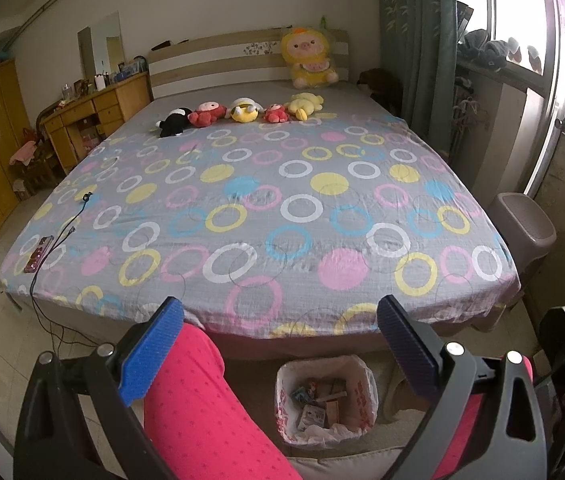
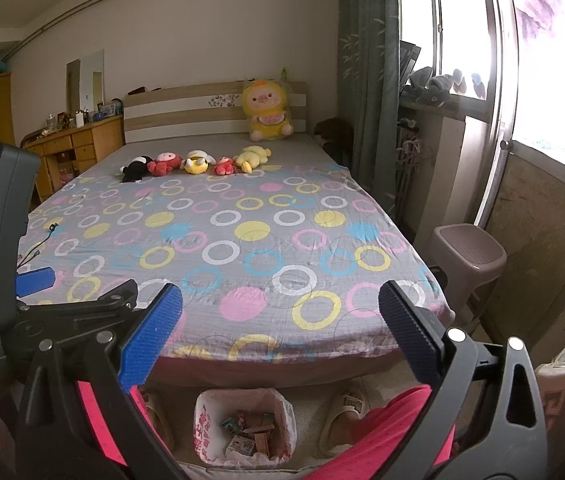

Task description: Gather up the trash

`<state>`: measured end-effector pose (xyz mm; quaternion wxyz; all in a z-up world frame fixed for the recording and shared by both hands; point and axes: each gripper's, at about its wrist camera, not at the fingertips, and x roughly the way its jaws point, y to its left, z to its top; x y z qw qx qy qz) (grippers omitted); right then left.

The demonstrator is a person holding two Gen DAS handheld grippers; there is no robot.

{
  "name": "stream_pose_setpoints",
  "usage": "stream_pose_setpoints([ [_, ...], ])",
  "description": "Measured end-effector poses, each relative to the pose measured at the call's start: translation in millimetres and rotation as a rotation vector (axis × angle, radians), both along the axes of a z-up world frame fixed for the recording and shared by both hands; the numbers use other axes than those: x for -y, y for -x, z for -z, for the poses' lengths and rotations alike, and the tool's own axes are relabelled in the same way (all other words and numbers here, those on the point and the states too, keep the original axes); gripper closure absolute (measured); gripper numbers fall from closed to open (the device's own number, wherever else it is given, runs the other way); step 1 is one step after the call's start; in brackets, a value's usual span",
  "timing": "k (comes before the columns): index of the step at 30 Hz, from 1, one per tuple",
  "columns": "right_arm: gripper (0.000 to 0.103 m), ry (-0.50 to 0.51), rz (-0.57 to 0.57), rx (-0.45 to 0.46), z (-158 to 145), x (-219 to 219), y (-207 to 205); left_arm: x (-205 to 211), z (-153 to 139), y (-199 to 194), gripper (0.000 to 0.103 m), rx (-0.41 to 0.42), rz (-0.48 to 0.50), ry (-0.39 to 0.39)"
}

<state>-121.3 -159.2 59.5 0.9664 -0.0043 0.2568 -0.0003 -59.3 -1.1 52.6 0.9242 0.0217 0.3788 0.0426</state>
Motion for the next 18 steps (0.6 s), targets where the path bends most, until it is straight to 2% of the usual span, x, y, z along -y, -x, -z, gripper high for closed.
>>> stream_pose_setpoints([
  [18,0.007,0.0,-0.001,0.002,-0.1,1.4,-0.7,-0.3,0.4,-0.5,0.008,0.003,-0.004,0.001],
])
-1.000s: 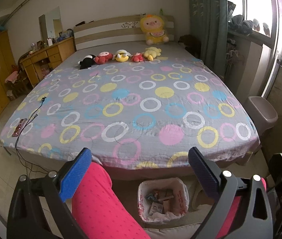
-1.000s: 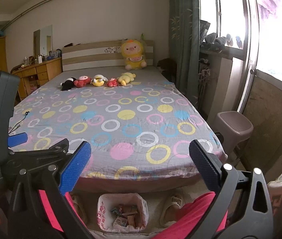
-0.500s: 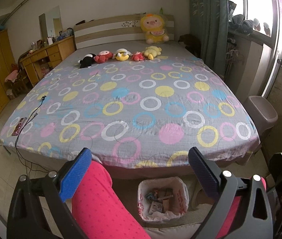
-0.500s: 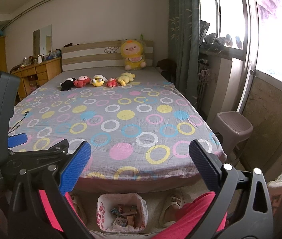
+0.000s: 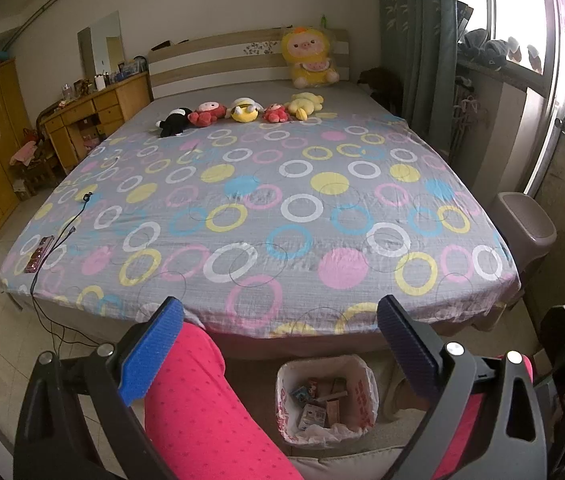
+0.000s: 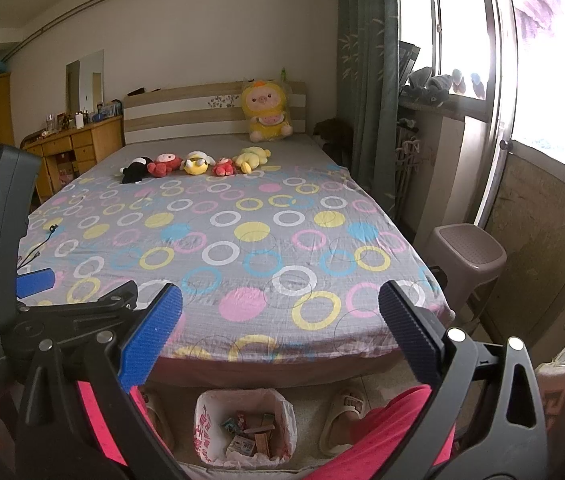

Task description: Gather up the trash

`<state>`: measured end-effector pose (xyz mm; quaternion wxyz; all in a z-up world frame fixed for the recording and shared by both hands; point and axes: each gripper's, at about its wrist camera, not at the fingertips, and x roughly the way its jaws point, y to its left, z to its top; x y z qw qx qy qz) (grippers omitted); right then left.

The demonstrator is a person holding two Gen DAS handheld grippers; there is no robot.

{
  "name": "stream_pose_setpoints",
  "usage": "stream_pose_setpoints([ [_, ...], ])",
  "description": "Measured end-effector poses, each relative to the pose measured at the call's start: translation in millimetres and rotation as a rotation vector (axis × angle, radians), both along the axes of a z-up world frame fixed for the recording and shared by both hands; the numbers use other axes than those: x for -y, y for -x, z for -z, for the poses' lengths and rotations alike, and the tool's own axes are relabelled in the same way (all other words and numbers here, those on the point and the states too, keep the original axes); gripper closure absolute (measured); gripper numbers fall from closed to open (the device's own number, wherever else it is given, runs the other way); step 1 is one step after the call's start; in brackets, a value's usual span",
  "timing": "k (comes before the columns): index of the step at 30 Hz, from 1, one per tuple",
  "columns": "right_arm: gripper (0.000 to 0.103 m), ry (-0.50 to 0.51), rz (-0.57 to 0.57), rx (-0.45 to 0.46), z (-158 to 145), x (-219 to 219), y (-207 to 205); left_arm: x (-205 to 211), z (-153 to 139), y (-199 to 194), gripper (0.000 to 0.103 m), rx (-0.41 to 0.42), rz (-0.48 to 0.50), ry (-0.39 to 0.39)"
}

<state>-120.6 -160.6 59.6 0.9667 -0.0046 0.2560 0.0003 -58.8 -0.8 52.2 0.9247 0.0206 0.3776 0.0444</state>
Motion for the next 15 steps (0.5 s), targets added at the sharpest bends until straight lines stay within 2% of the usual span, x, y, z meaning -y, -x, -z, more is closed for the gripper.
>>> stream_pose_setpoints([
  [15,0.007,0.001,0.0,0.0,0.1,0.0,0.1,0.0,-0.7,-0.8,0.008,-0.002,0.002,0.0],
])
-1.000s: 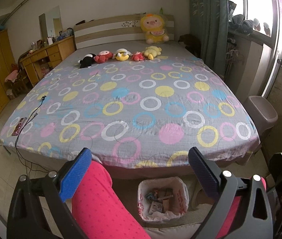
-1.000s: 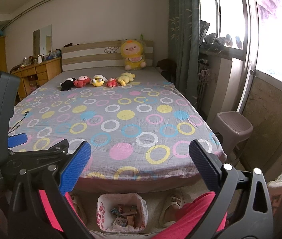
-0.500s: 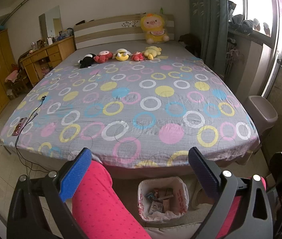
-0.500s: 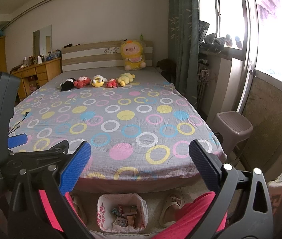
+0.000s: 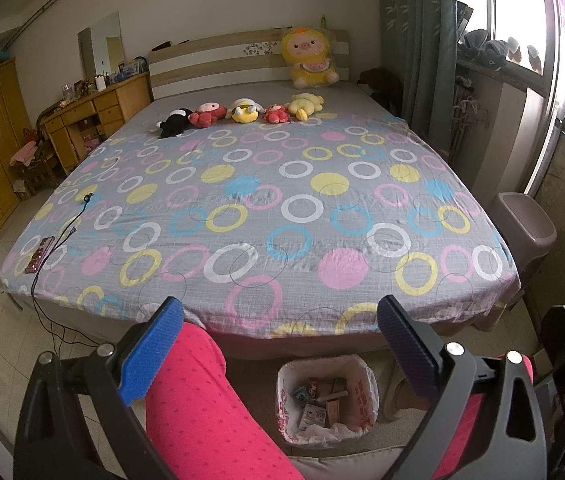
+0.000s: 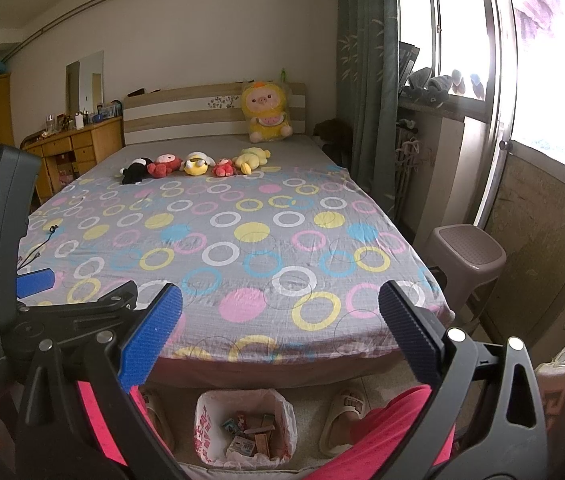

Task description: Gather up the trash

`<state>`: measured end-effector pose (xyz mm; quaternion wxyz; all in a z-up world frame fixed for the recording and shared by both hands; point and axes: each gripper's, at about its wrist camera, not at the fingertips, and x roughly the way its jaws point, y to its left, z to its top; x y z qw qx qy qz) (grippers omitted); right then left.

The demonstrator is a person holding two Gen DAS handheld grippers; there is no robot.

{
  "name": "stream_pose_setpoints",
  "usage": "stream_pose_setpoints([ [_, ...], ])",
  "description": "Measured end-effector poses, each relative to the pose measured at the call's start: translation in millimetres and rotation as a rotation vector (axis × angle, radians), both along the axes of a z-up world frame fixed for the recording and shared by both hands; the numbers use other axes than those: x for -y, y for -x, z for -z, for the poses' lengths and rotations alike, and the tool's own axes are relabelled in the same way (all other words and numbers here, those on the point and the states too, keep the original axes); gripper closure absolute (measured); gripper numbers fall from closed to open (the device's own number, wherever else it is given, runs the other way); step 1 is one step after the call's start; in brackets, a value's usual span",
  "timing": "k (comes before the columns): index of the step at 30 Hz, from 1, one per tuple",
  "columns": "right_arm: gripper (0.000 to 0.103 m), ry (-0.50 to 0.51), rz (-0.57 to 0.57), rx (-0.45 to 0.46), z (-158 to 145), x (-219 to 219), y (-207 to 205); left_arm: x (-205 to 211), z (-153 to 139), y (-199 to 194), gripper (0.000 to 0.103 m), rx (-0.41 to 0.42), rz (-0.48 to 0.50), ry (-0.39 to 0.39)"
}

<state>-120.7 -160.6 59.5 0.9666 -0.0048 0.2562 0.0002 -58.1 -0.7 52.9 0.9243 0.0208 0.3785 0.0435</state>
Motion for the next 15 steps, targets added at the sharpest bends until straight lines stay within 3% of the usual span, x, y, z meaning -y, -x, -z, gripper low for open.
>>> stream_pose_setpoints([
  [15,0.007,-0.001,0.004,0.002,-0.1,1.3,2.2,-0.7,2.3,6.1,0.008,0.009,0.001,-0.006],
])
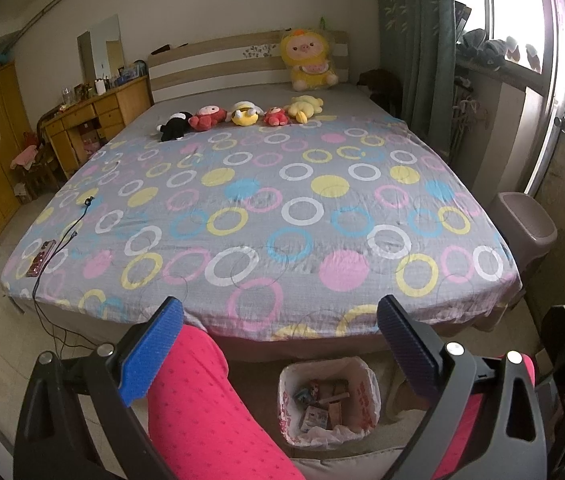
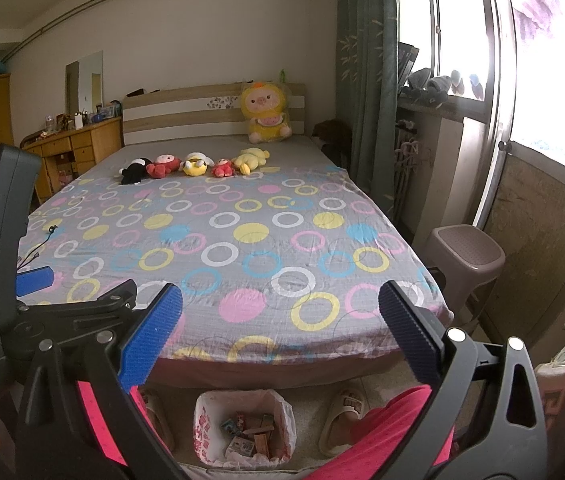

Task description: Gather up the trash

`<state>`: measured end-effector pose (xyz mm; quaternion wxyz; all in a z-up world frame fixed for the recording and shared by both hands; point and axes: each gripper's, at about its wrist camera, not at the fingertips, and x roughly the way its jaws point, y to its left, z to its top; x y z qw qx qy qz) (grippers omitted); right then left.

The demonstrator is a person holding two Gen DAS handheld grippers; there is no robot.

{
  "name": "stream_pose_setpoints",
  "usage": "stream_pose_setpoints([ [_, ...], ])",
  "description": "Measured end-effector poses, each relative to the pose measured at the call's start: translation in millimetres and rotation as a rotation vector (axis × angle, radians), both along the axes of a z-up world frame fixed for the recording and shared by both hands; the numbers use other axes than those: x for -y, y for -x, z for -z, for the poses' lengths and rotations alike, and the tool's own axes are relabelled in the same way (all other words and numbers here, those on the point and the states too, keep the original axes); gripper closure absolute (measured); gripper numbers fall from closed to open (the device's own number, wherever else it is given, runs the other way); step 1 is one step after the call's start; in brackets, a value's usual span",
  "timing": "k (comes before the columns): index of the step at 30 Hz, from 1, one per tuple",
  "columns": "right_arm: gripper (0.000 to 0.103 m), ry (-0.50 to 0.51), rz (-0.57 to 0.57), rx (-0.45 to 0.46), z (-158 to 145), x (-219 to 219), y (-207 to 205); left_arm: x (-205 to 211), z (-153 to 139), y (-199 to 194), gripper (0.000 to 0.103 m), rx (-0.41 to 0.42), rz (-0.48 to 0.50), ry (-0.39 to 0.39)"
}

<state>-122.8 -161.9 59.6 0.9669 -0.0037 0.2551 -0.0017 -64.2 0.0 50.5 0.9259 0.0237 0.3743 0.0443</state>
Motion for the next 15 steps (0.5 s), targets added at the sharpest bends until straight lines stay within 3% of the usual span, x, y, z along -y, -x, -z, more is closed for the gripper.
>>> stream_pose_setpoints([
  [15,0.007,0.001,0.005,0.002,-1.3,1.5,1.5,0.4,-3.0,1.4,0.008,-0.007,0.009,-0.003],
])
